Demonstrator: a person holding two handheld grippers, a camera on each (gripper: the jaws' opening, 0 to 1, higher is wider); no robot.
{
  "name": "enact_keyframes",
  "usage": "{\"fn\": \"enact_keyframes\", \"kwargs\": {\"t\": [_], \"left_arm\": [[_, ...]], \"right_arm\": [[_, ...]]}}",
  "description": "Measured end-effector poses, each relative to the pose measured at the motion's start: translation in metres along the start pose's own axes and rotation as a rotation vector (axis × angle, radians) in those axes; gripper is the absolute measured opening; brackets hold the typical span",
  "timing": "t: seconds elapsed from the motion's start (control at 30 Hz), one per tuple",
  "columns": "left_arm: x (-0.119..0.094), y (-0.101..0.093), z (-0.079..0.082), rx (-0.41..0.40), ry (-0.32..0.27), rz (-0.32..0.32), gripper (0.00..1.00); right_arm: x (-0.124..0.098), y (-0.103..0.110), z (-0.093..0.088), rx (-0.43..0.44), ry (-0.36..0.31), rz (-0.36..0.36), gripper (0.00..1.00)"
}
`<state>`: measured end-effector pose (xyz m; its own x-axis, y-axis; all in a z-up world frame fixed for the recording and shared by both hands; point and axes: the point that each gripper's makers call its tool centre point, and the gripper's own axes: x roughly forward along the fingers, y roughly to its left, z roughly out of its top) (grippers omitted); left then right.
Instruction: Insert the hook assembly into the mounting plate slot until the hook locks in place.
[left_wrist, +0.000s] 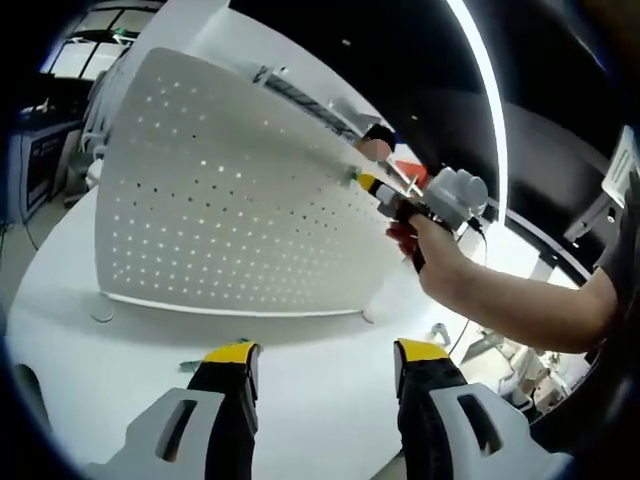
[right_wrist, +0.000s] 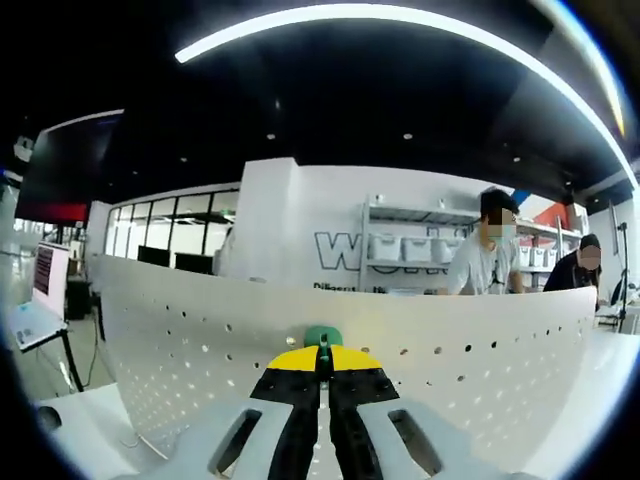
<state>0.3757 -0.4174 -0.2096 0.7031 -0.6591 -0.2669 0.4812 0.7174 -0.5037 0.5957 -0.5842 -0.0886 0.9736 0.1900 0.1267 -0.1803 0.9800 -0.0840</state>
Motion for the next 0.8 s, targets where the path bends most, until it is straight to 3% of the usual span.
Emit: {"fn": "enact_keyframes", "kwargs": {"t": [0.57, 0.7, 0.8], "left_arm": [[0.0025, 0.0078, -0.0008, -0.009, 0.001, 0.014, 0.53], [0.0018, 0.0086, -0.0007, -0.013, 0.0, 0.015, 0.52], [0.0014, 0.0087, -0.0005, -0.024, -0.004, 0.014, 0.51]], "right_arm": [[0.0044, -0.0022, -0.0059, 0.028, -0.029, -0.013, 0.0], [0.0066, -0.0012, -0.0081, -0.004, 0.013, -0.002, 0.01], [0.0049, -0.0022, -0.0092, 0.027, 0.042, 0.002, 0.01]]}}
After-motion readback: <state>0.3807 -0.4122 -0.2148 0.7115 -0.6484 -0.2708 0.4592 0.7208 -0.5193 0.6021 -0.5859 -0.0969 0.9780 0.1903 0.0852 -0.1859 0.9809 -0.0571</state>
